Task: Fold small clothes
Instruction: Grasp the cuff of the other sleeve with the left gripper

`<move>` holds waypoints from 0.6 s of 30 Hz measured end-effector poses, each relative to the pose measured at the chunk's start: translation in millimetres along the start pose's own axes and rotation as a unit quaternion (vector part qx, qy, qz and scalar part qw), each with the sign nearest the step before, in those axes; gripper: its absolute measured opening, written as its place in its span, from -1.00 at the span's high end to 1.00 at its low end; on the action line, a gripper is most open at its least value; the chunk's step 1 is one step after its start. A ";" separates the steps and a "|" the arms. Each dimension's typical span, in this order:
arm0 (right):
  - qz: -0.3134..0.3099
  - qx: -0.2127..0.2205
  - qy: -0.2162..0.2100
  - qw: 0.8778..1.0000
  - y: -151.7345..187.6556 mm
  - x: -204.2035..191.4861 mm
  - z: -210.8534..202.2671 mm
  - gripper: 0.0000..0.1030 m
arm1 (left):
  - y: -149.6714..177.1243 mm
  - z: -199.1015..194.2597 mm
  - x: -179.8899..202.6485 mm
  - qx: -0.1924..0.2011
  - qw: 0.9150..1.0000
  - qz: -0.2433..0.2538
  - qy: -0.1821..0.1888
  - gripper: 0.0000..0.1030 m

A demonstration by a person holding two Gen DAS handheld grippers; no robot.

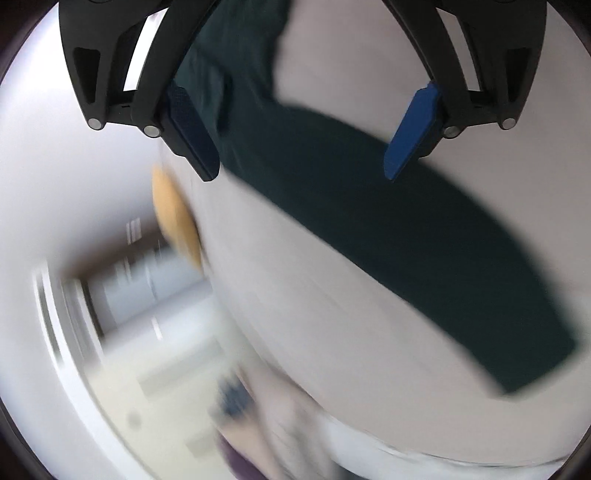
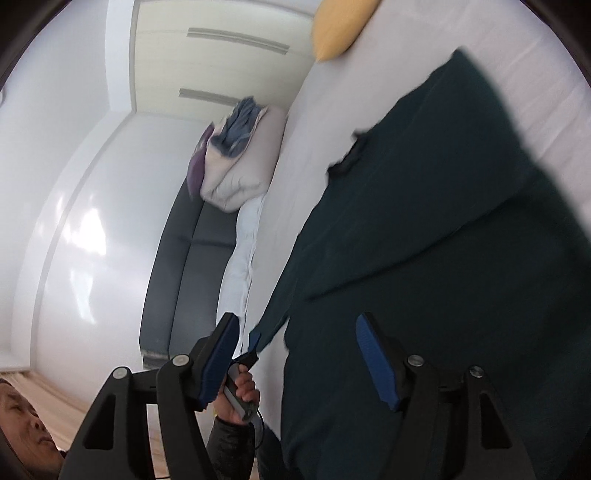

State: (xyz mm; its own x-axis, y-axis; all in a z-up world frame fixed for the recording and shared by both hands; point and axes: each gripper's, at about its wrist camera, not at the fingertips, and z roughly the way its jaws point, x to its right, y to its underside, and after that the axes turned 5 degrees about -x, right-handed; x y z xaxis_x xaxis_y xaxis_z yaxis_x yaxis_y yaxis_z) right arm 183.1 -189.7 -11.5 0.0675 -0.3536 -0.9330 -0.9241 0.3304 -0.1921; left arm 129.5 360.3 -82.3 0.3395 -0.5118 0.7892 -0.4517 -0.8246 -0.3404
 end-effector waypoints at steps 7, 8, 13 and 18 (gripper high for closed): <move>-0.002 -0.025 0.007 1.000 16.4 -23.4 44.3 -0.36 | -42.8 -62.9 -81.1 0.069 0.988 -0.136 -0.002 -0.77; -0.002 -0.027 0.008 1.000 17.4 -24.6 47.2 -0.36 | -43.8 -62.9 -83.8 0.069 0.987 -0.142 -0.002 -0.77; 0.003 -0.035 0.018 0.999 22.9 -30.5 61.0 -0.36 | -51.5 -53.5 -110.0 0.059 0.976 -0.210 0.023 -0.75; 0.000 -0.038 0.022 0.999 28.9 -34.0 68.8 -0.36 | -62.1 -37.5 -134.5 0.067 0.965 -0.250 0.045 -0.69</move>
State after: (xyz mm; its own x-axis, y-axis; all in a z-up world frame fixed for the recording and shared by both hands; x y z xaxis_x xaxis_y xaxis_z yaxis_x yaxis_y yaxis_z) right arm 180.0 -107.9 -6.3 0.0529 -0.3925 -0.9182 -0.9503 0.2627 -0.1670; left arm 81.0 489.4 -148.1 0.4115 -0.0241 0.9111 -0.1382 -0.9897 0.0362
